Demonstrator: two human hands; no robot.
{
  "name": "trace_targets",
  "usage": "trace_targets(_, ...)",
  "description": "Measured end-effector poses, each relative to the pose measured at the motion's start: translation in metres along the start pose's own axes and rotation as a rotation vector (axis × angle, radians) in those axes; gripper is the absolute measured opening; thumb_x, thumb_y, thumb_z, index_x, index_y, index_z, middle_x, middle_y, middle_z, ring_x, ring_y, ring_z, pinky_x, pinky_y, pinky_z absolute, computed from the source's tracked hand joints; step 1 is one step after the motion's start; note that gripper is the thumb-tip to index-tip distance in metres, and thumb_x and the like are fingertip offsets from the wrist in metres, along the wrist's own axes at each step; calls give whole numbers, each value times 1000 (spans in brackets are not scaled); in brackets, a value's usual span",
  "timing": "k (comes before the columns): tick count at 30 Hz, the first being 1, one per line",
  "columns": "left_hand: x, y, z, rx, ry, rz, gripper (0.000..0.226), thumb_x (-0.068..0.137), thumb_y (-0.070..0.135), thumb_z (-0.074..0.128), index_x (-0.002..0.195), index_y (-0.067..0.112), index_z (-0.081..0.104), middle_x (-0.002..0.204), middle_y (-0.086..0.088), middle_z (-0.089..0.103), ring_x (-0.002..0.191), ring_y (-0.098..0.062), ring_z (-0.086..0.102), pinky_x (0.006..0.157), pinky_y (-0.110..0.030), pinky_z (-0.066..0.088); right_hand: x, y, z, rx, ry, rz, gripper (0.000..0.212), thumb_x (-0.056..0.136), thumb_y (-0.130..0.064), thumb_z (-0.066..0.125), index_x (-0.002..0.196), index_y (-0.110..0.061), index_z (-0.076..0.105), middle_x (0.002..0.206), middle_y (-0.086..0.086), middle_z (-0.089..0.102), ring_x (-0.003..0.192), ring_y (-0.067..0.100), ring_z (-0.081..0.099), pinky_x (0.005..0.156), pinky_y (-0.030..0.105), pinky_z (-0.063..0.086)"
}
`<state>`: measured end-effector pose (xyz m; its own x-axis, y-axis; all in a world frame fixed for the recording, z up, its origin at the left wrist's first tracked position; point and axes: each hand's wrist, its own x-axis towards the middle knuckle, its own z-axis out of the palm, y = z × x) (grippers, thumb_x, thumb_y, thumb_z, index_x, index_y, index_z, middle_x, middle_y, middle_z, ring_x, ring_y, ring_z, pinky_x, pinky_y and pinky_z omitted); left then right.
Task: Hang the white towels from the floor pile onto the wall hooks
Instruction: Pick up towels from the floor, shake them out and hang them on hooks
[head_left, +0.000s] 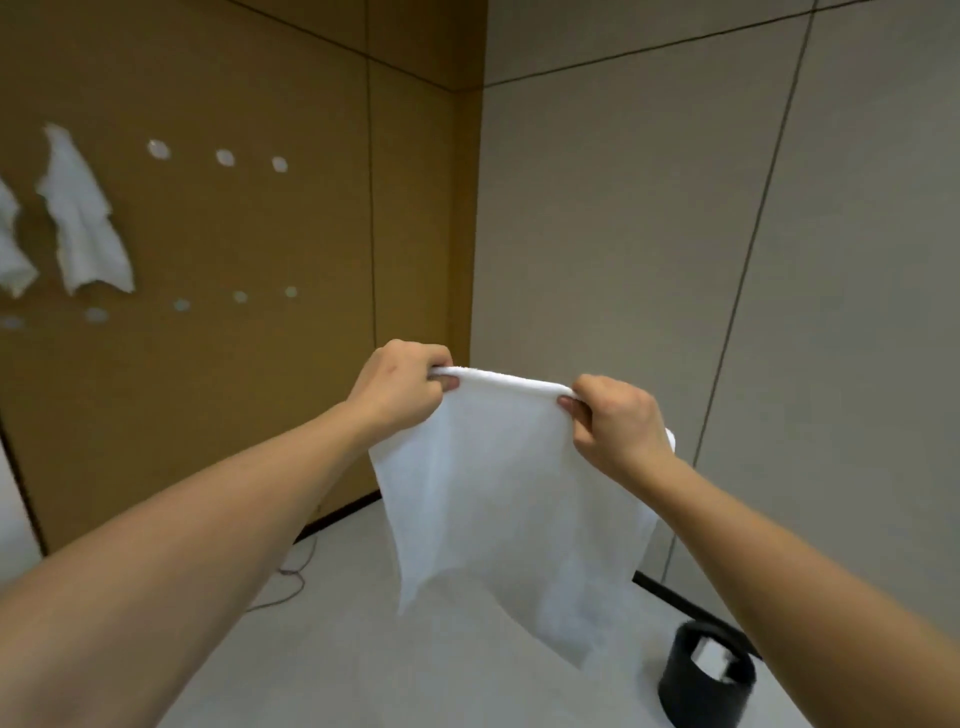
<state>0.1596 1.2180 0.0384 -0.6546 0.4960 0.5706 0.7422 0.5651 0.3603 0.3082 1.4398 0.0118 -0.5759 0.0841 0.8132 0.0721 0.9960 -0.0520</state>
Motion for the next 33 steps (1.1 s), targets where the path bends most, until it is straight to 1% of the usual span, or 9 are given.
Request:
trace_targets(4,42,-59,-14,110,97,-111,15,87,35,59,72,32,56,69,13,58,72,-15,54,55,-26,35,69,-17,86,141,17,-54,22,82,-10,70,68,-7,54,61,10,52,54,33,49,50,28,29)
trace_targets(7,70,-106,-23,169,142,-171,13,87,36,59,75,30,58,70,13,57,74,-16,54,57,-28,38,116,-34,145,184,-1,-72,20,88,-20,64,73,-13,53,63,1,48,56,28,47,52,25,24)
trace_targets(10,97,-160,-32,211,202,-199,11,86,36,59,79,27,60,72,10,60,75,-18,55,60,-29,43,162,-57,201,175,-33,-112,24,94,-29,55,75,-24,42,62,-8,42,51,16,38,46,22,17)
trace_targets(15,151,-258,-60,232,290,-210,11,86,31,59,78,25,59,72,10,61,76,-18,57,61,-30,43,251,-108,293,162,-64,-184,20,97,-38,48,82,-26,46,62,-9,51,50,9,45,45,22,33)
trace_targets(19,200,-334,-92,250,336,-215,13,88,28,59,75,26,57,71,11,58,75,-17,56,59,-29,39,324,-155,364,192,-69,-212,17,97,-41,48,85,-29,48,62,-14,49,51,8,47,46,19,32)
trace_targets(23,242,-400,-118,301,403,-240,17,90,28,58,74,26,53,70,11,56,74,-17,54,59,-31,40,390,-194,425,217,-42,-276,20,97,-41,45,88,-25,51,65,-8,56,54,13,53,57,33,54)
trace_targets(29,287,-496,-144,380,441,-235,18,93,22,57,76,27,51,72,13,53,74,-15,54,59,-29,40,475,-245,509,283,-67,-402,21,99,-41,42,91,-23,50,68,-5,58,58,16,55,59,36,53)
trace_targets(31,302,-526,-151,414,498,-227,15,91,22,59,83,29,49,73,15,53,71,-9,52,56,-20,36,501,-261,535,316,-43,-467,22,99,-40,42,89,-22,49,65,-5,55,55,16,53,54,31,47)
trace_targets(33,324,-555,-157,464,586,-201,21,89,21,60,90,33,43,76,12,54,66,-8,51,54,-20,35,529,-275,564,348,-9,-524,24,100,-39,42,89,-18,49,66,-3,56,55,18,53,53,31,44)
